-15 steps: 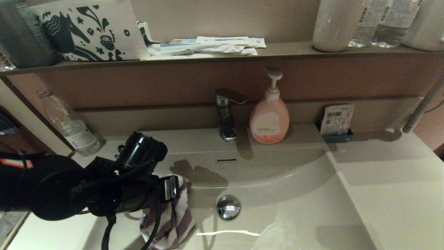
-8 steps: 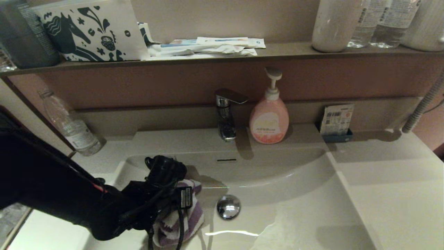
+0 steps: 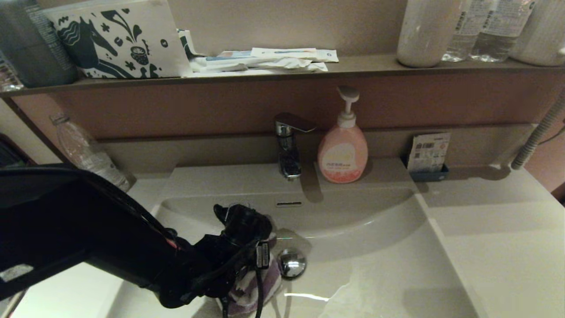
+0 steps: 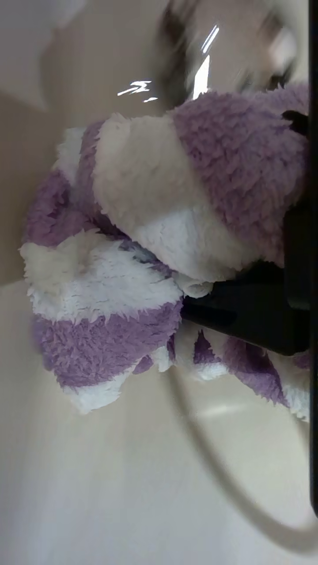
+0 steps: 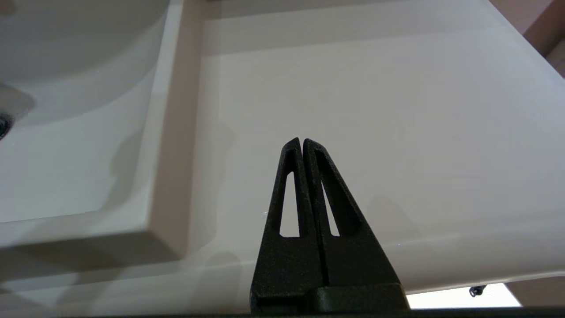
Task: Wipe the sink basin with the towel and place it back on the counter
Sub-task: Wipe the sink
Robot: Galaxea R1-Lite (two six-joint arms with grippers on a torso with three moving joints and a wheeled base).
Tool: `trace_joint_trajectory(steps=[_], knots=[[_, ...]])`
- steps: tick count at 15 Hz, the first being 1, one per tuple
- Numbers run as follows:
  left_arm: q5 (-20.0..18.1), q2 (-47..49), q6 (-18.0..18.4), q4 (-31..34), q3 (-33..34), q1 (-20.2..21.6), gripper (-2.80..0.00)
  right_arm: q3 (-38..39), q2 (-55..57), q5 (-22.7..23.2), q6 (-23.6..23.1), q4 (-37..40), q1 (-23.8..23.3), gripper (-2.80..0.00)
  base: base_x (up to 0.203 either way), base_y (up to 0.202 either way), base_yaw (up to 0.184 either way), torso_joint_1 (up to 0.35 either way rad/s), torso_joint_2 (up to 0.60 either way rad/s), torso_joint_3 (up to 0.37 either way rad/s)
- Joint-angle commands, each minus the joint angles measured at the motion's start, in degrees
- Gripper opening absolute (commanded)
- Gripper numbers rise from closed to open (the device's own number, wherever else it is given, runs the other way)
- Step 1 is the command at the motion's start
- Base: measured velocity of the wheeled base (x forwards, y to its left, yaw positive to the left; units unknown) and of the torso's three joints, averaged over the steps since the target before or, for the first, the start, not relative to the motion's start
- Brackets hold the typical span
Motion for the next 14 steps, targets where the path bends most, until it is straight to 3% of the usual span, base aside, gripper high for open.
trace_joint_trajectory(steps=[1, 6, 8, 11, 14], knots=[[0.15, 0.42, -3.24, 3.46, -4.48, -2.94, -2.80, -0.08, 0.07, -0.01, 0.06, 0.09, 0.02, -2.80, 0.000, 0.000, 0.000, 0.000, 0.00, 0.000], [1.01, 5.26, -12.86, 14.01, -17.47, -10.02, -2.80, 0.00, 0.07, -0.01, 0.09, 0.01, 0.02, -2.80, 0.000, 0.000, 0.000, 0.000, 0.00, 0.000], [1.36, 8.10, -13.67, 15.97, -23.36, -12.62, -2.80, 0.00, 0.07, -0.01, 0.01, 0.01, 0.02, -2.80, 0.000, 0.000, 0.000, 0.000, 0.00, 0.000], [1.47, 11.49, -14.98, 15.76, -25.57, -16.41, -2.80, 0.00, 0.07, -0.01, 0.01, 0.01, 0.02, -2.80, 0.000, 0.000, 0.000, 0.000, 0.00, 0.000], [2.15, 15.03, -16.76, 16.24, -31.41, -17.64, -2.80, 0.00, 0.07, -0.01, 0.03, 0.01, 0.02, -2.80, 0.000, 0.000, 0.000, 0.000, 0.00, 0.000]])
